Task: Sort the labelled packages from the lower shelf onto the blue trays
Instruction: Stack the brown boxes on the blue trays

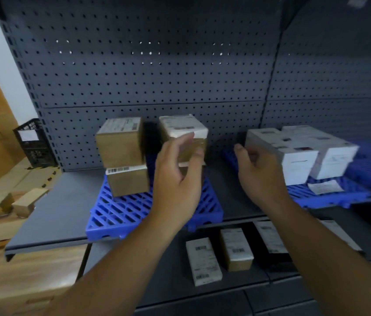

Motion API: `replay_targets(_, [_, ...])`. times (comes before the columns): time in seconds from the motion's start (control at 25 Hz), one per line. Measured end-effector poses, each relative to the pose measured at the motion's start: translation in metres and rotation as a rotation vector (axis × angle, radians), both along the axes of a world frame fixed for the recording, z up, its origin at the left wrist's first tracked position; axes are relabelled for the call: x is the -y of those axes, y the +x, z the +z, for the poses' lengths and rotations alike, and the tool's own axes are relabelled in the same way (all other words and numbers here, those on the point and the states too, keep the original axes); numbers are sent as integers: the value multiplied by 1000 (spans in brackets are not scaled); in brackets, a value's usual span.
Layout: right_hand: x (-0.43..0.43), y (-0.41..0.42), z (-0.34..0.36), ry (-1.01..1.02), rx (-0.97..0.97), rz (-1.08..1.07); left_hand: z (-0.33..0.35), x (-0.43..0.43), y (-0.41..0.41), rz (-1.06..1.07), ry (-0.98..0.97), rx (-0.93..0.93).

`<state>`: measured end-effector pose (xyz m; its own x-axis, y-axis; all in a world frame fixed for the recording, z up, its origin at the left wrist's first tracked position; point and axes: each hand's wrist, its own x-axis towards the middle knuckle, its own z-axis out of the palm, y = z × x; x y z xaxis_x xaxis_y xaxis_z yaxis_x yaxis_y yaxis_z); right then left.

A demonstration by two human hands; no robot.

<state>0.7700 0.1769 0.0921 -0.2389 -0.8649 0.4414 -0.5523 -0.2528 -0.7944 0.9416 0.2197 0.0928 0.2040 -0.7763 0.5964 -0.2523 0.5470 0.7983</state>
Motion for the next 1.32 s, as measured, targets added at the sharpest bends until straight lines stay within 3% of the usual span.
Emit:
replay_targets(0.2, [-34, -63, -24, -33, 24, 26, -30, -27, -64, -61, 98, 20])
replay_targets(0.52, [-88, -170, -101, 170, -10, 145, -122, -78, -175, -32, 360, 159])
replay_targets(0.92, [-82, -154, -172, 458, -93, 191, -202, -74, -125, 116, 737, 252])
replay_targets(1.32, [-58, -141, -208, 729, -146, 154, -249, -40, -99, 149, 843, 203])
